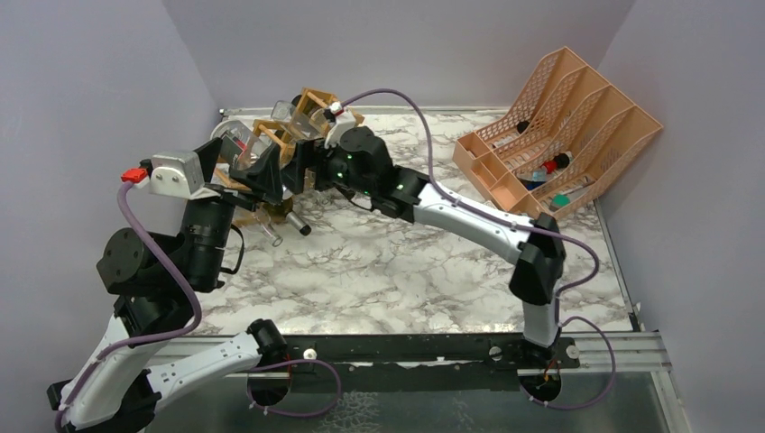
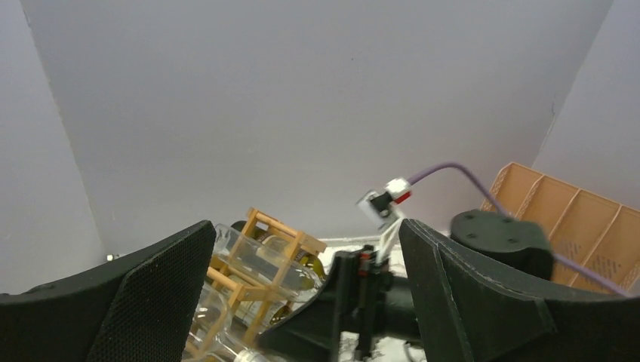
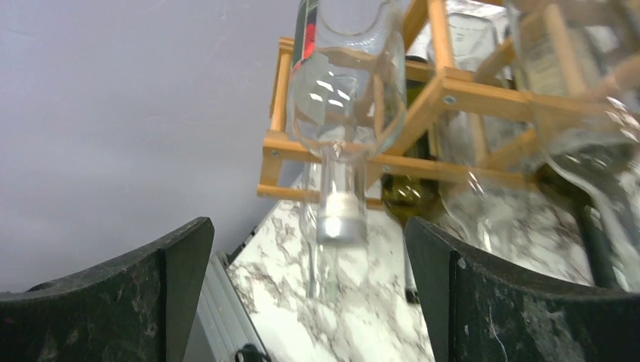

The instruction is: Put the wine bottle on the wine rack

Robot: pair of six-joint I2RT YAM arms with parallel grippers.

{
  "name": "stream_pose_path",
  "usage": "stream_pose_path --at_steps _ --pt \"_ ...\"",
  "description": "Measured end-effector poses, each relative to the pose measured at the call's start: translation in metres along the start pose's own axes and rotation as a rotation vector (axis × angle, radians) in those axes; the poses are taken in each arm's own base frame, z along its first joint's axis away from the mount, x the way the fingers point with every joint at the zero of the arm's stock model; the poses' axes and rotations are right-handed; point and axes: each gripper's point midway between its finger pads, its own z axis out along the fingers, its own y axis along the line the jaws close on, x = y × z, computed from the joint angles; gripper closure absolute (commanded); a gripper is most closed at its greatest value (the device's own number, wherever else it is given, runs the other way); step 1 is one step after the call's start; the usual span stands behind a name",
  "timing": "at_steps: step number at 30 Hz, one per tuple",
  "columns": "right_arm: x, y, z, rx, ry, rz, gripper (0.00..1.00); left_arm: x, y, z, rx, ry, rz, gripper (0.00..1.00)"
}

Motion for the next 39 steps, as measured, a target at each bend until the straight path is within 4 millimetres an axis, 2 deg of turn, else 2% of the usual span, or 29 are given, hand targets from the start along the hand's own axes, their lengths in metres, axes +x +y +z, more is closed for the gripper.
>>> stream_pose_path --at_steps 3,6,12,17,21,25,31,35,39 --pt "-0.01 -0.002 -0.033 0.027 -0.02 -0.017 0.0 0.007 0.002 -0.005 0.003 0.021 -0.001 0.01" --pt "-0.015 -0.013 -0.072 0.089 -0.04 -0.046 0.0 0.017 0.005 -0.013 0.007 0.05 -0.01 0.01" --pt "-0.012 -0.062 -0.148 0.351 -0.031 -0.083 0.0 0.045 0.008 -0.032 0.037 0.123 -0.035 0.01" --pt "-0.006 -0.109 -0.236 0.585 -0.043 -0.126 0.0 0.082 0.003 -0.044 0.069 0.218 -0.018 0.01" --pt "-0.013 -0.129 -0.295 0.71 -0.085 -0.137 0.0 0.098 0.0 -0.052 0.097 0.27 -0.014 0.01" --pt "-0.029 -0.135 -0.341 0.781 -0.158 -0.125 0.0 0.099 -0.005 -0.058 0.137 0.283 -0.037 0.01" --pt "-0.049 -0.138 -0.382 0.824 -0.248 -0.135 0.0 0.09 -0.003 -0.062 0.149 0.282 -0.043 0.01" --pt "-0.06 -0.137 -0.404 0.833 -0.295 -0.151 0.0 0.073 0.012 -0.068 0.123 0.235 -0.056 0.01" --pt "-0.072 -0.134 -0.421 0.826 -0.333 -0.191 0.0 0.04 0.032 -0.078 0.092 0.154 -0.081 0.01"
